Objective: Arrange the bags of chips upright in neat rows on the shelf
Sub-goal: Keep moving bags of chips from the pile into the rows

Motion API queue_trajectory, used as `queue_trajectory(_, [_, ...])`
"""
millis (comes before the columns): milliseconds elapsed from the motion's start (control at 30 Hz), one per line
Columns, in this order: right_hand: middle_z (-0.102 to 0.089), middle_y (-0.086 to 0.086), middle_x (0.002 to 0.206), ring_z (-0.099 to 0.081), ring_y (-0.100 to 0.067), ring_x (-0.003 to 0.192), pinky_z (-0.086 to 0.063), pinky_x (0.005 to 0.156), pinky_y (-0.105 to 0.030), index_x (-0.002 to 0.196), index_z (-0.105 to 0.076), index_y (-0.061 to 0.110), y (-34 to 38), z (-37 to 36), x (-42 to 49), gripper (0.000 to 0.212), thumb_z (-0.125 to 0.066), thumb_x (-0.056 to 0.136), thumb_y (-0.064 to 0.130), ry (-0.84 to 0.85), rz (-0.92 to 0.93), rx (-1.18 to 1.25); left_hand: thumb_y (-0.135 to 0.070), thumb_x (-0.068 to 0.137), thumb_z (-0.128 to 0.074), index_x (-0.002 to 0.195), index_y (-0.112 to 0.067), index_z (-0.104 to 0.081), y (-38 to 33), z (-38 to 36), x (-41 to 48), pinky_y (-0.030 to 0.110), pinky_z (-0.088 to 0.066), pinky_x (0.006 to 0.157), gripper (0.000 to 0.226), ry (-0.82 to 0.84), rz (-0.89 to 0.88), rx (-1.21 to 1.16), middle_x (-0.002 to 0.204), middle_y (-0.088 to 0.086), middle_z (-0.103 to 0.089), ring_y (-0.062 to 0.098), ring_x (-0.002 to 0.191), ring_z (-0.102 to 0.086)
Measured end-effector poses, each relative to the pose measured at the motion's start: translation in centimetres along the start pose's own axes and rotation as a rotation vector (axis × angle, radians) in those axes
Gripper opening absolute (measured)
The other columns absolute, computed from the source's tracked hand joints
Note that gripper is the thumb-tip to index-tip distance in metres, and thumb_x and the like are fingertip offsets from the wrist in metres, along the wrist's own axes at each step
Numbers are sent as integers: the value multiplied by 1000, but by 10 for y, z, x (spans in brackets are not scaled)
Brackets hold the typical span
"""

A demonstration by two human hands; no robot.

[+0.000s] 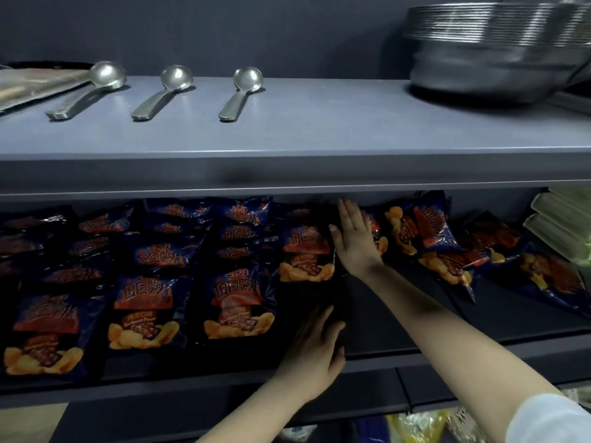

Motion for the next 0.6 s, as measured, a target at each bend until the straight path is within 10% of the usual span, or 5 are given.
queue_trajectory(133, [-1,-2,159,2,-16,146,-3,115,-23,150,-5,12,-35,16,-14,57,-30,102,31,134,-116,152,-30,97,-39,145,-20,-28,-15,9,42,20,-9,111,50,-119,26,-176,157,-1,-11,15,144,-11])
queue_trajectory(233, [9,-3,158,11,-23,145,-3,118,-42,150,1,15,-65,12,-34,60,-29,101,32,345,-146,-84,-22,92,-51,142,-15,-34,-31,6,77,19,-10,110,54,-190,2,-198,154,4,-22,18,141,-20])
queue_trajectory(433, [17,-5,157,16,-22,144,1,119,-42,149,12,16,-86,1,-45,73,-29,97,47,369,-200,-247,-23,76,-66,134,-16,-44,-21,-22,93,52,-30,109,62,-166,15,60,151,12,-28,32,141,-19])
queue_trajectory(600, [11,-14,157,7,-31,145,-2,118,-45,148,10,9,-76,-10,-35,87,-32,91,60,316,-367,-263,-30,74,-65,141,-17,-36,-17,-24,95,54,-10,109,75,-229,200,161,154,17,-16,40,141,-5])
Point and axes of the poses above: each hand's wrist, its own x-axis towards the middle knuckle, its own z-axis out of the back of the hand, y = z × x, the point moved 1 cm from there along x, towards the middle knuckle
